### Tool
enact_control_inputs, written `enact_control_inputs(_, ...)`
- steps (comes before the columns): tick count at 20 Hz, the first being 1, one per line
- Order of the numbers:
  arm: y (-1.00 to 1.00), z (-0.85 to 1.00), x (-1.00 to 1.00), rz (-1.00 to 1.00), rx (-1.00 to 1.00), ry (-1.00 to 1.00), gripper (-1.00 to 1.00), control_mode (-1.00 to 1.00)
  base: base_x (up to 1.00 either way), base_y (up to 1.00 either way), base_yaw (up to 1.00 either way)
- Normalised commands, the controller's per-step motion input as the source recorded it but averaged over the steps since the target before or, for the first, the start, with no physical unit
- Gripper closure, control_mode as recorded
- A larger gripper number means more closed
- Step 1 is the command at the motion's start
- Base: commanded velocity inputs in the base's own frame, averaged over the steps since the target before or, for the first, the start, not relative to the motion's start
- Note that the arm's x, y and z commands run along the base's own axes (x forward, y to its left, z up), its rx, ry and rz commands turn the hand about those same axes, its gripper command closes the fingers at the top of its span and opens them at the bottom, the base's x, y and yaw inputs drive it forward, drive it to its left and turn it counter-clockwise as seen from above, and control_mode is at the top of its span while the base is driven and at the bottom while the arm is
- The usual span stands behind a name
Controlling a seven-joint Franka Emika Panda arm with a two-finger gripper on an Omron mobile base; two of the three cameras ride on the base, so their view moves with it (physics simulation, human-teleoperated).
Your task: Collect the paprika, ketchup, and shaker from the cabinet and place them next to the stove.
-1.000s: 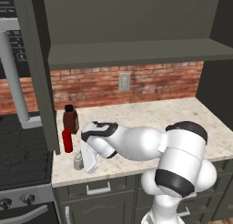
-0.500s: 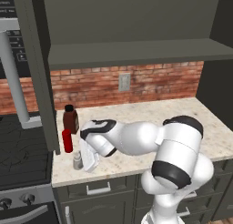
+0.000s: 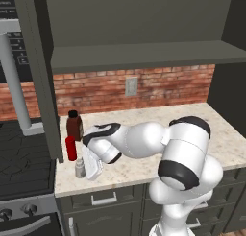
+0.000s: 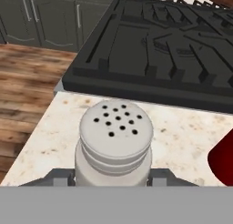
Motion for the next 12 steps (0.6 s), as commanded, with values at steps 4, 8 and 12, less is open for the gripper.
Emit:
enact_control_inputs(4,0.0,0.0,0.0,0.0,0.0,0.0,-1.0,-1.0,0.0,0.0,0.0)
enact_control_inputs(8,-0.01,0.0,0.0,0.0,0.0,0.0,-1.0,-1.0,0.0,0.0,0.0)
enact_control_inputs(12,-0.19,0.04,0.0,0.0,0.0,0.0,-1.0,-1.0,0.0,0.0,0.0)
